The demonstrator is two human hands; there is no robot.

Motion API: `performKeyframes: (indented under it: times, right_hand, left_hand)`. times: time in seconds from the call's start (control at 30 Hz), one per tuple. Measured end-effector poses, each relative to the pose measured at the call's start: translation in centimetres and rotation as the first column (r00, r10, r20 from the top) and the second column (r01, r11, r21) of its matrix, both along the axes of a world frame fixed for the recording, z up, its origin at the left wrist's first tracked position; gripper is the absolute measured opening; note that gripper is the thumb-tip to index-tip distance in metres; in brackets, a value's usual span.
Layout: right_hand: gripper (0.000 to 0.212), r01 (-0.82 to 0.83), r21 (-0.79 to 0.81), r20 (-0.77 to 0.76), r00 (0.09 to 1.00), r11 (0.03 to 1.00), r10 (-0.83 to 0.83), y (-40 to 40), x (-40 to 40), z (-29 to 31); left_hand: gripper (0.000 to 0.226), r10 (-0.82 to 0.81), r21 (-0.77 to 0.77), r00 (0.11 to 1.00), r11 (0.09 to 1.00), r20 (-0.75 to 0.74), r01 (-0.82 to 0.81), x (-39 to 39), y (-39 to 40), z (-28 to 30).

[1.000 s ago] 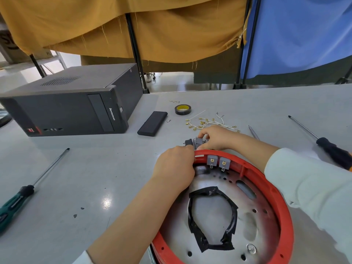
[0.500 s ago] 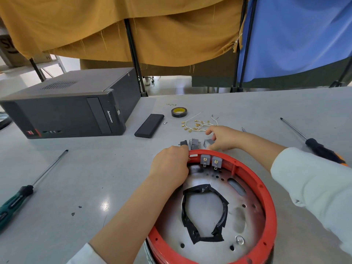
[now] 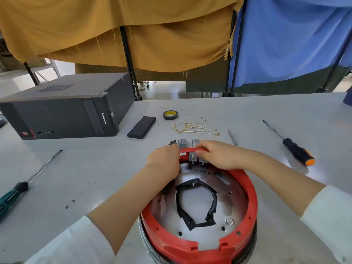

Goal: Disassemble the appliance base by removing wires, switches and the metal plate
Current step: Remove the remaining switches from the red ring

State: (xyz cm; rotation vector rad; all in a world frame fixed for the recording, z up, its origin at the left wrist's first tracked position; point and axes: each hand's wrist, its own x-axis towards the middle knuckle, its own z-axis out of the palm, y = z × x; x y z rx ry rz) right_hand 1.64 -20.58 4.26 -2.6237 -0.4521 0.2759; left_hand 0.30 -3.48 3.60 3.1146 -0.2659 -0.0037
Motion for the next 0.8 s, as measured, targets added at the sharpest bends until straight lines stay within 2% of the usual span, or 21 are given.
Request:
performKeyframes:
  times: [0.07, 0.13, 0.23, 0.3, 0.4, 0.47, 0.5, 0.63, 0.8]
  right_hand:
    - [0.035, -0.014, 0.008, 0.035, 0.999, 1.000, 0.014, -0.3, -0.9, -0.4]
    - [0.030, -0.054, 0.005, 0.087, 0.995, 0.999, 0.053, -0.4, -1.3, -0.5]
    - [0.023, -0.099, -0.103, 0.167, 0.979, 0.990, 0.116, -0.5, -1.3, -0.5]
    - [0.023, -0.075, -0.201, 0.189, 0.975, 0.977, 0.114, -0.4, -1.0, -0.5]
    - [0.020, -0.054, -0.320, 0.130, 0.986, 0.946, 0.100, 0.1, 0.0, -0.1]
    - [0.020, -0.052, -0.345, 0.113, 0.989, 0.937, 0.097, 0.5, 0.1, 0.1]
    - [0.021, -0.045, -0.348, 0.138, 0.986, 0.937, 0.098, 0.6, 0.0, 0.0]
    - [0.019, 0.010, -0.329, 0.394, 0.910, 0.944, 0.127, 0.5, -1.0, -1.6]
    - [0.017, 0.018, -0.327, 0.432, 0.892, 0.945, 0.132, 0.5, -0.8, -2.0]
  left_hand:
    - [0.029, -0.021, -0.029, 0.996, 0.999, -0.084, 0.019, 0.3, -0.1, 0.5]
    - [0.034, -0.116, -0.125, 0.980, 0.987, -0.161, 0.097, 0.5, -0.2, 1.1]
    - [0.040, -0.278, -0.260, 0.957, 0.932, -0.075, 0.251, 0.4, -0.1, 1.5]
    - [0.036, -0.309, -0.288, 0.950, 0.914, -0.036, 0.286, 0.3, -0.1, 1.4]
    - [0.030, -0.288, -0.263, 0.955, 0.929, -0.073, 0.261, 0.8, -0.3, 1.2]
    - [0.026, -0.263, -0.193, 0.963, 0.950, -0.062, 0.247, 1.0, -0.5, 0.9]
    - [0.024, -0.245, -0.158, 0.969, 0.959, -0.030, 0.237, 1.0, -0.7, 0.5]
    - [0.015, -0.166, -0.106, 0.973, 0.977, 0.157, 0.184, 0.3, -1.2, -1.1]
    - [0.018, -0.090, -0.115, 0.976, 0.987, 0.197, 0.115, 0.3, -1.6, -1.0]
